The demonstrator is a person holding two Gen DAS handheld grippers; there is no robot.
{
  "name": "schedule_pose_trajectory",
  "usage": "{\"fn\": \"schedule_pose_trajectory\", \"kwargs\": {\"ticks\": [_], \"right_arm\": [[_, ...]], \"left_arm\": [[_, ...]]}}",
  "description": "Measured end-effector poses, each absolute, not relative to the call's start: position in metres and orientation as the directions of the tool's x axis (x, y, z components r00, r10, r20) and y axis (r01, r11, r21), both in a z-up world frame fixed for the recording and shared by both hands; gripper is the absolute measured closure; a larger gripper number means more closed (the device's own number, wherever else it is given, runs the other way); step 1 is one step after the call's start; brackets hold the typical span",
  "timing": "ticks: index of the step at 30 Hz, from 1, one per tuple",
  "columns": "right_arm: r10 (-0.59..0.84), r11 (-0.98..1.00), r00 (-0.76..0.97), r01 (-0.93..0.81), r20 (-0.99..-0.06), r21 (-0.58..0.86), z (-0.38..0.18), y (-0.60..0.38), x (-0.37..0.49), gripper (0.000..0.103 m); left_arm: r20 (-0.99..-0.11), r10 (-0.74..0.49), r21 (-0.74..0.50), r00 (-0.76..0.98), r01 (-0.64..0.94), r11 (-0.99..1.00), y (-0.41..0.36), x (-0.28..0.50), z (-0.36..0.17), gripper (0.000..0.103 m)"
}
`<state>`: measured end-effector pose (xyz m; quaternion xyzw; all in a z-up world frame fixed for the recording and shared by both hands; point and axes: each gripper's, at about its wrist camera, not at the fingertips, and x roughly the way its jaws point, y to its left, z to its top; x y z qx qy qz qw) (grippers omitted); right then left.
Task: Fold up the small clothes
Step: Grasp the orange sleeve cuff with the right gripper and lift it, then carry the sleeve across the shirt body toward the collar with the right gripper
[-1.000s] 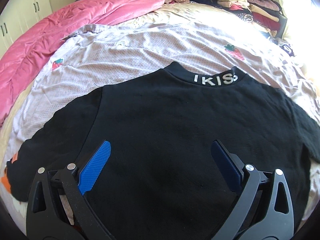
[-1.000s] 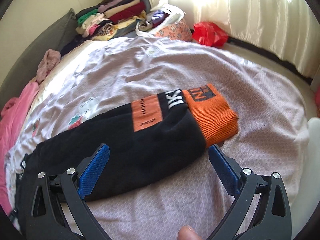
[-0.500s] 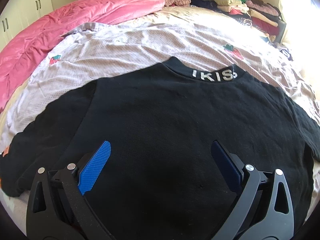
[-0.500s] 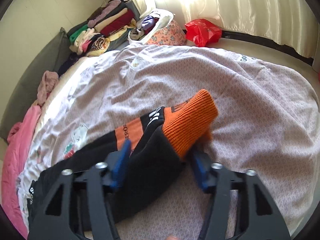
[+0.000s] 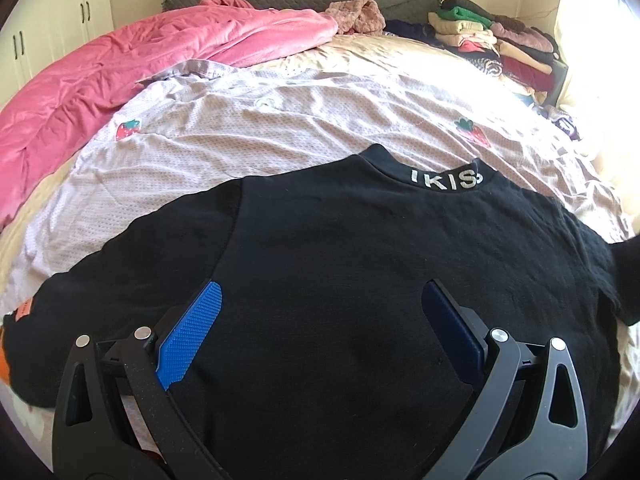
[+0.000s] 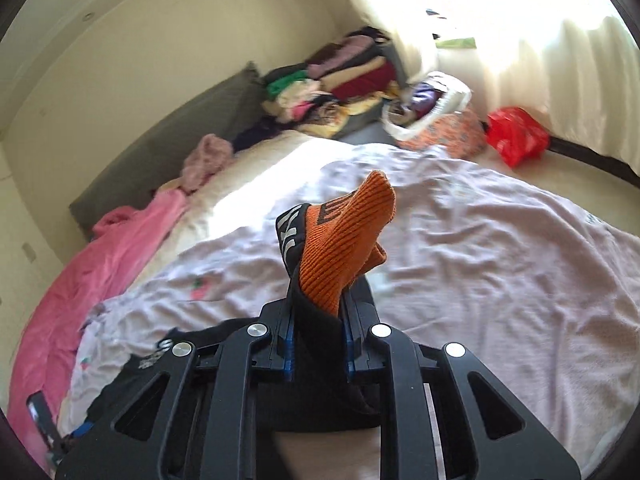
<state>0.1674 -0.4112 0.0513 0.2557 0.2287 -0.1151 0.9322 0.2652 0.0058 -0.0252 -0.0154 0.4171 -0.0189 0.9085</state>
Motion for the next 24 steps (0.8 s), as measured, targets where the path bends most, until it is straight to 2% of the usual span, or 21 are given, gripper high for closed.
{"fn": "schedule_pose_trajectory", "kwargs": {"ticks": [11, 24], "right_arm": [[0.074, 0.919, 0.875, 0.127, -0.479, 0.374, 0.089, -0.266, 0.212, 0.087], [0.178, 0.954, 0.811, -0.002, -0.558, 0.301, 0.068, -0.159, 0.242, 0.084]], "left_arm": [[-0.745, -0.094, -0.129, 0.661, -0.004, 0.992, 0.052, 0.260, -0.006, 0.009], [-0.755, -0.161, -0.213, 0.635, -0.005, 0.977, 0.083, 0.260, -0.002, 0.009]]}}
